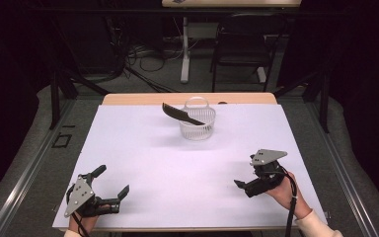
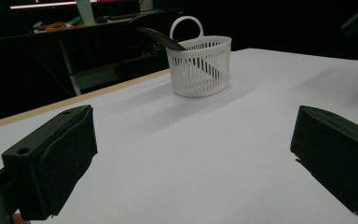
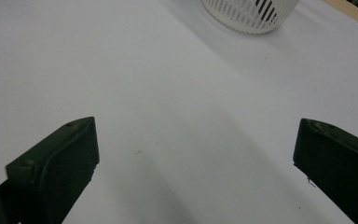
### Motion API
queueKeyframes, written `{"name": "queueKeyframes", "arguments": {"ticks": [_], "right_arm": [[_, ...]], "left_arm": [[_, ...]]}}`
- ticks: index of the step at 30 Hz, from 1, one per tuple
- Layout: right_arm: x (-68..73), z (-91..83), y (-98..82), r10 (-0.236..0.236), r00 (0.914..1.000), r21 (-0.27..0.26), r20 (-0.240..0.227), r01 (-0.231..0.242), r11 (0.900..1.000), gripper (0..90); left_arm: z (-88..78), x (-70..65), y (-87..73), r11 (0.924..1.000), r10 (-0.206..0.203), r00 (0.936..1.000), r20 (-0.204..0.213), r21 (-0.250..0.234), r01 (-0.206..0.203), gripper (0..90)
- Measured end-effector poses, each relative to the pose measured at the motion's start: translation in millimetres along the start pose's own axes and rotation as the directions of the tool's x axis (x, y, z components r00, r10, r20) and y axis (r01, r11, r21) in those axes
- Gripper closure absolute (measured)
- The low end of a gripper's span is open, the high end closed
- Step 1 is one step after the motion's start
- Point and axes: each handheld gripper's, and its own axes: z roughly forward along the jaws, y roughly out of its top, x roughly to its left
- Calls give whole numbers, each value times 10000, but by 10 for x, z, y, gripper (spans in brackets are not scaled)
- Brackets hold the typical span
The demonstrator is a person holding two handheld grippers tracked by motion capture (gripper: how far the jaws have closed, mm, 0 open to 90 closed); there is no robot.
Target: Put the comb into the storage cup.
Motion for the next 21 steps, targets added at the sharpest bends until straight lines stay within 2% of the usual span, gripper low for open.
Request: {"name": "queueKeyframes", "arguments": {"ticks": [10,15,21], "right_arm": [[138,-98,-198,19,9995,-329,328,-9,9995,0],[174,-116,-313,210,9986,-701,494,-175,9974,0],[218,-138,-440,336,9975,-913,623,-278,9954,0]], "left_arm": [[1,-6,-2,10000,-4,10000,-10,49,4,3],[1,-7,-4,10000,5,10000,2,67,-5,3],[5,-14,-3,9999,57,10000,23,96,-57,3]]}}
